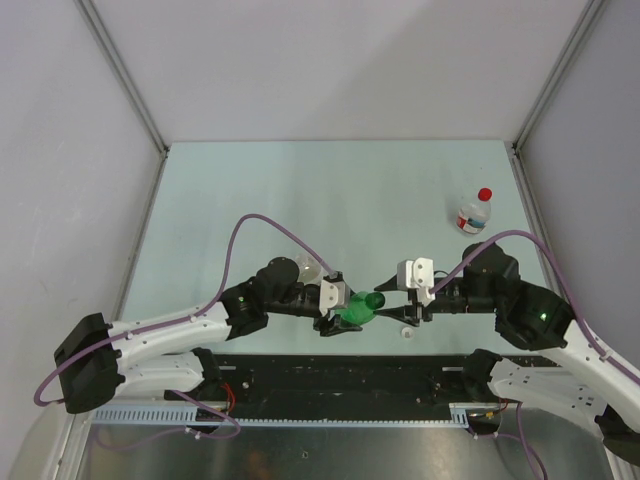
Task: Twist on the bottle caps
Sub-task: Screw the bottle cap onto the plastic bottle.
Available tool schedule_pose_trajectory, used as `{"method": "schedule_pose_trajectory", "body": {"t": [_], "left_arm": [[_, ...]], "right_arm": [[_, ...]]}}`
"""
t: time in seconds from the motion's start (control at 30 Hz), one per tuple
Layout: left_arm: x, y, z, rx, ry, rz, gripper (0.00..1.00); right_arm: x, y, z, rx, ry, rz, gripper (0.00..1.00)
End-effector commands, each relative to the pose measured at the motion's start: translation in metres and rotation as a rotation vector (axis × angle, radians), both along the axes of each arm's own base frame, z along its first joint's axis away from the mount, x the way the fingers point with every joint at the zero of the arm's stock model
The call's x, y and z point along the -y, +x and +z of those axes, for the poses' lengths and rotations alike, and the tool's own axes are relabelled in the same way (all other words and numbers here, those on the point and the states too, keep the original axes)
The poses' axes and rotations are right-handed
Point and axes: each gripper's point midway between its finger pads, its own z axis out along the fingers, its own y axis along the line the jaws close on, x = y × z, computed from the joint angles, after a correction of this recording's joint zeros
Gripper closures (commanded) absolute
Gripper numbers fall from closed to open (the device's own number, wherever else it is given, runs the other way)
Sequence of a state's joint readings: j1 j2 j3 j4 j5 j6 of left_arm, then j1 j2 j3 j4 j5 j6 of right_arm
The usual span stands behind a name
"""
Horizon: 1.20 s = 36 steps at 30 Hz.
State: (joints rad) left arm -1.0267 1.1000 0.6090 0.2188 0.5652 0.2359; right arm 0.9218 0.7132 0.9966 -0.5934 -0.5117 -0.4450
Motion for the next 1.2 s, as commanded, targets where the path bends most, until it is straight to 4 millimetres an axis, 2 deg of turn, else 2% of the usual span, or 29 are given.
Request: {"method": "schedule_pose_trajectory", "body": {"t": [0.0, 0.23, 0.4, 0.53, 0.87, 1.0, 1.17], "left_arm": [[0.004, -0.001, 0.023, 0.027, -0.062, -0.024, 1.0], [0.004, -0.002, 0.024, 0.027, -0.064, -0.03, 1.0], [0.004, -0.001, 0.027, 0.035, -0.07, -0.029, 1.0], [0.002, 0.003, 0.034, 0.095, -0.088, -0.016, 1.0], [-0.001, 0.014, 0.058, 0.223, -0.099, 0.011, 1.0], [0.006, 0.018, 0.061, 0.188, -0.079, 0.011, 1.0], [0.011, 0.014, 0.062, 0.111, -0.068, 0.002, 1.0]], "right_arm": [[-0.002, 0.001, 0.006, 0.011, 0.016, -0.004, 0.53], [-0.002, 0.002, 0.004, 0.008, 0.008, -0.012, 0.56], [-0.002, 0.003, 0.006, -0.005, 0.017, -0.028, 0.69], [-0.003, 0.0, 0.006, -0.051, 0.024, -0.036, 0.74], [0.003, -0.005, -0.014, -0.215, -0.036, -0.098, 0.77], [-0.003, -0.006, -0.012, -0.218, -0.026, -0.076, 0.77], [-0.006, -0.008, -0.023, -0.237, -0.068, -0.056, 0.78]]}}
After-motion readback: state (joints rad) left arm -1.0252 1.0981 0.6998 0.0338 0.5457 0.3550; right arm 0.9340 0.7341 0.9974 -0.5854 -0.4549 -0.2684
